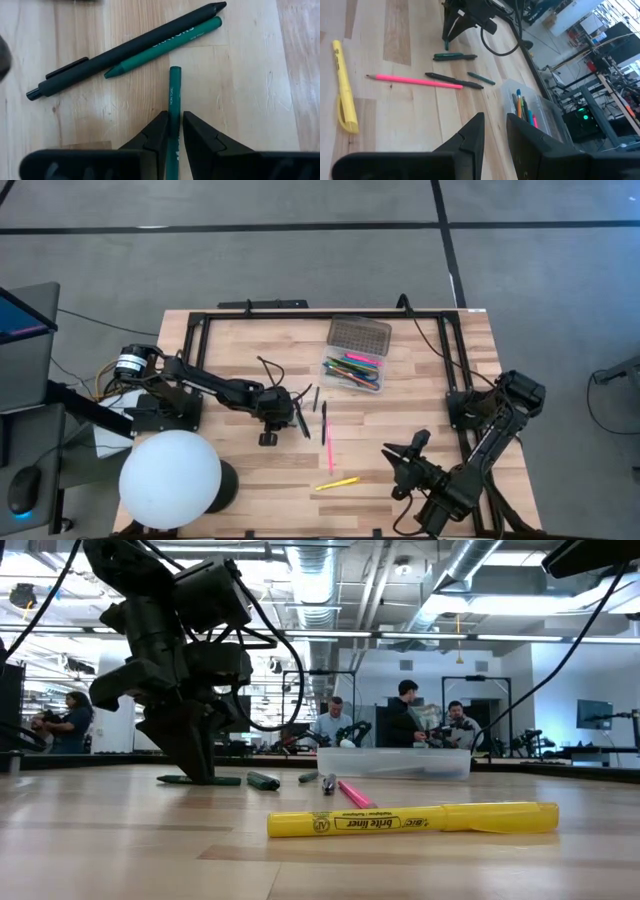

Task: Pick & place school supplies into a supply box
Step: Put the green crayon into the black supply box

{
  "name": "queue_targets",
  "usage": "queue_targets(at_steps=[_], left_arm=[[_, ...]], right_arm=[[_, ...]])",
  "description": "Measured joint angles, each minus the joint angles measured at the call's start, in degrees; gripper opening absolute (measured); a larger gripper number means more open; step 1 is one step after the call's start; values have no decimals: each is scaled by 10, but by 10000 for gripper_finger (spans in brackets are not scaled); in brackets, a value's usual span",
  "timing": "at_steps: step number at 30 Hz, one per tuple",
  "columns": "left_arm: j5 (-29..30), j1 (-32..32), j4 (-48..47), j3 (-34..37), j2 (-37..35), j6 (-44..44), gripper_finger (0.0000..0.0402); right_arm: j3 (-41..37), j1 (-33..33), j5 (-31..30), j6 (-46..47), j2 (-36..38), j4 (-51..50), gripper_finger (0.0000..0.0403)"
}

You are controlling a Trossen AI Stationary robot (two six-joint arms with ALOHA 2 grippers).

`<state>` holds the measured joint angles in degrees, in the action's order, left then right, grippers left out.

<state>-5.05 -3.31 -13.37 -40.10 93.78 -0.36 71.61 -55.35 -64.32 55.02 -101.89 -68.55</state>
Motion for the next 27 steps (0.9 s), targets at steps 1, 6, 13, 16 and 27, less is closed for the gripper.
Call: queue_targets(at_steps=[1, 6, 13, 16, 27], left_arm=[[1, 0, 0, 0, 0, 1, 50], [4, 0, 0, 0, 0, 13, 25], [7, 0, 5, 0, 0, 14, 30], [8, 0, 8, 1, 0, 14, 45], [8, 1, 8, 1, 0, 14, 40]], right_arm=[[0, 0, 0, 0, 0, 0, 75], [0, 0, 0, 0, 0, 0, 75], [0, 0, 0, 0, 0, 0, 75], [0, 0, 0, 0, 0, 0, 75], [0, 0, 0, 0, 0, 0, 75]])
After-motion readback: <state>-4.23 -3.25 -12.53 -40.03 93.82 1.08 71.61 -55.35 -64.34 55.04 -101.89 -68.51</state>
